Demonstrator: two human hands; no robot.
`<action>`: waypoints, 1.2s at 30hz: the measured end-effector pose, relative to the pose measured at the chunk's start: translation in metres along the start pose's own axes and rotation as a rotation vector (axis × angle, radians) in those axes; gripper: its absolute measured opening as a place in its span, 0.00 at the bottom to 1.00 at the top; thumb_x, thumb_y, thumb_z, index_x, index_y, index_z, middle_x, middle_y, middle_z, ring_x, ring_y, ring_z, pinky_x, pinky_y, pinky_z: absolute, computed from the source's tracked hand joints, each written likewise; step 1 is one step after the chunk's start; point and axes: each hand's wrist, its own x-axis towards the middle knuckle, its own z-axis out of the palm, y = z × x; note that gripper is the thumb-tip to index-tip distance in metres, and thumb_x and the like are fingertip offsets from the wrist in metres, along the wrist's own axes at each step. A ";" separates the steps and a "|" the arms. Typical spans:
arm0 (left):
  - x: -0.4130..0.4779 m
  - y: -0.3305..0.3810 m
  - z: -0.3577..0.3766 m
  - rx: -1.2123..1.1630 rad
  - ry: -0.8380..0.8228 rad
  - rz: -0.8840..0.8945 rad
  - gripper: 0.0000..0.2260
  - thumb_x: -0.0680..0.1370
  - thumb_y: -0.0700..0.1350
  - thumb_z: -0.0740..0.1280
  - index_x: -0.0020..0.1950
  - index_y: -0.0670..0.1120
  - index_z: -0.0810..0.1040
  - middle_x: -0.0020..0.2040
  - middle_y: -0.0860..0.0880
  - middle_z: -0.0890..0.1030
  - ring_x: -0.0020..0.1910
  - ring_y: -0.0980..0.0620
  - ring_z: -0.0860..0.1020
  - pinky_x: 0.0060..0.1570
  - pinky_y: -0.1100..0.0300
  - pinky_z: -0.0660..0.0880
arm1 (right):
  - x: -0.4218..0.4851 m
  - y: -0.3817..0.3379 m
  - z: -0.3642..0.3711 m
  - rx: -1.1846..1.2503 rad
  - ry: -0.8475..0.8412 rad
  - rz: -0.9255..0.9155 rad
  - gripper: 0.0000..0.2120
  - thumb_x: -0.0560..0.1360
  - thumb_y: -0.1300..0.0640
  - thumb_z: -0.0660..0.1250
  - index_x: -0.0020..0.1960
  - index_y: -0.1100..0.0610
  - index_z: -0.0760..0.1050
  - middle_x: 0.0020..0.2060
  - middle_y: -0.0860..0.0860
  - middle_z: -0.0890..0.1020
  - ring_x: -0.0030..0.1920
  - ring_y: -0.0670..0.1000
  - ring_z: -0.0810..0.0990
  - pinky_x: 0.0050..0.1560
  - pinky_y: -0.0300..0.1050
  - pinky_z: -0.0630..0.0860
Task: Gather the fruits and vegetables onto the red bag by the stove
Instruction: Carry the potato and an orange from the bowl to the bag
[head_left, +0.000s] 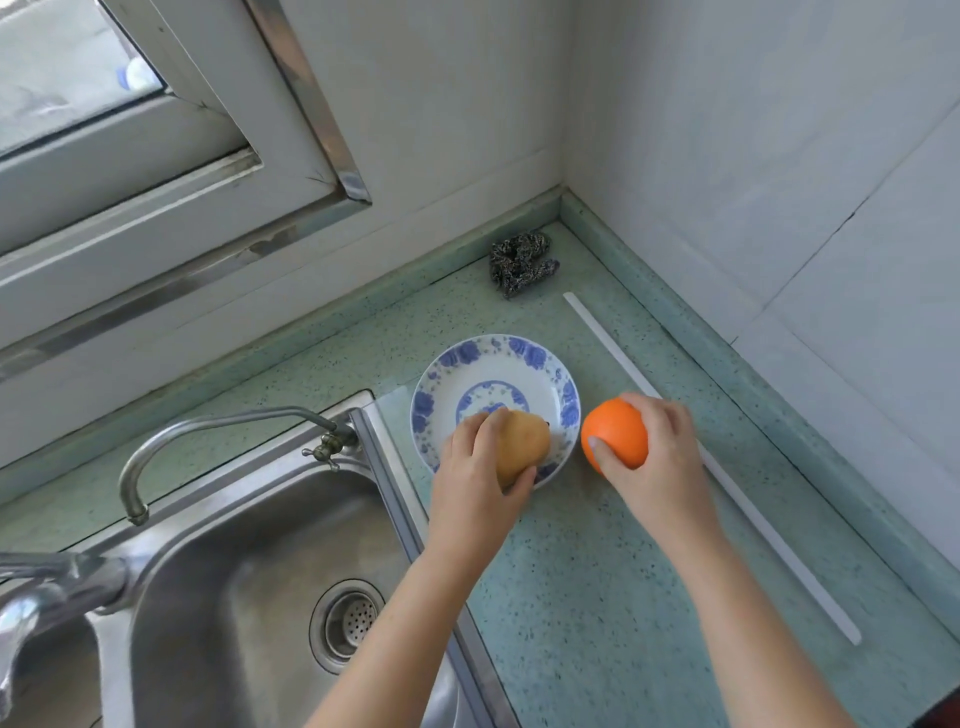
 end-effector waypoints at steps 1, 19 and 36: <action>0.000 0.000 0.001 -0.018 -0.008 -0.013 0.27 0.72 0.46 0.71 0.69 0.45 0.67 0.64 0.46 0.69 0.62 0.46 0.68 0.58 0.55 0.68 | -0.001 0.000 0.001 0.006 -0.007 -0.002 0.27 0.67 0.56 0.74 0.63 0.55 0.69 0.58 0.56 0.69 0.54 0.54 0.70 0.48 0.44 0.66; -0.028 0.007 -0.025 -0.228 0.099 -0.107 0.27 0.71 0.47 0.72 0.68 0.48 0.67 0.60 0.54 0.68 0.57 0.59 0.66 0.56 0.65 0.63 | -0.026 -0.025 -0.013 0.089 0.053 -0.097 0.26 0.66 0.58 0.75 0.61 0.55 0.70 0.55 0.47 0.65 0.53 0.50 0.69 0.47 0.43 0.67; -0.144 -0.010 -0.095 -0.267 0.422 -0.144 0.26 0.67 0.45 0.76 0.63 0.51 0.71 0.52 0.63 0.69 0.50 0.64 0.70 0.49 0.78 0.63 | -0.111 -0.101 -0.007 0.157 -0.124 -0.380 0.26 0.66 0.52 0.72 0.62 0.52 0.69 0.59 0.46 0.65 0.59 0.49 0.69 0.55 0.44 0.69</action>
